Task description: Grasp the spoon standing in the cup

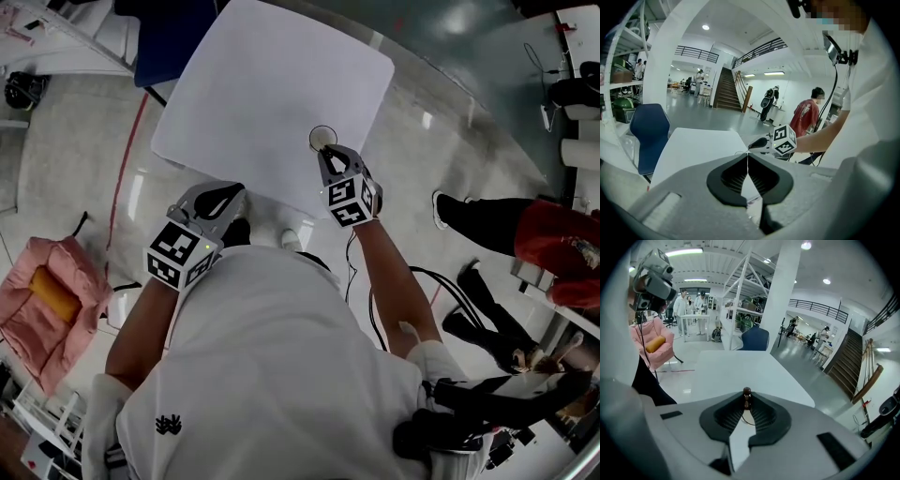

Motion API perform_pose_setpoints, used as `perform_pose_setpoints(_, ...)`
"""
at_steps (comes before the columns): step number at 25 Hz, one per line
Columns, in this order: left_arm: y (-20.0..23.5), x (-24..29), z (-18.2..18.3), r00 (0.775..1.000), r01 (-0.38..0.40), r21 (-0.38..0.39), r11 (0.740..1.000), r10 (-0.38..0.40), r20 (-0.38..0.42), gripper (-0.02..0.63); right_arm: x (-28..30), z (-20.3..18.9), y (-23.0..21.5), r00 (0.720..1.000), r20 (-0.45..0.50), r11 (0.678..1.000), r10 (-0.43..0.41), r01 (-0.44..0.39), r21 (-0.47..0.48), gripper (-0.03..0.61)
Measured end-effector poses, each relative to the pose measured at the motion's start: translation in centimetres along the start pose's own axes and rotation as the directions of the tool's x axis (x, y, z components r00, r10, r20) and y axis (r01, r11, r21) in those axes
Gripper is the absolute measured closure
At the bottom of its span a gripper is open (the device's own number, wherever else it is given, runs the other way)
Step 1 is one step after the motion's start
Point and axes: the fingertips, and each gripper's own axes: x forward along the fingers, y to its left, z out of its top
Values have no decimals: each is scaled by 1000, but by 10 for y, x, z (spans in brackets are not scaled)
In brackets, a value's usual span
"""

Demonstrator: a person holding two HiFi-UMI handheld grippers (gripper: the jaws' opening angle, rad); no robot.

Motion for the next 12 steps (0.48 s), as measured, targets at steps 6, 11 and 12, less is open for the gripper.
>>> perform_pose_setpoints(6, -32, 6, -7, 1000, -21, -7, 1000, 21, 19, 601, -40, 13, 3, 998, 59, 1000, 22, -21, -14, 529)
perform_pose_setpoints(11, -58, 8, -9, 999, -37, -5, 999, 37, 38, 601, -74, 21, 7, 993, 112, 999, 47, -44, -32, 529)
perform_pose_setpoints(12, -63, 8, -11, 998, -39, -6, 999, 40, 41, 601, -81, 21, 9, 992, 118, 998, 53, -50, -33, 529)
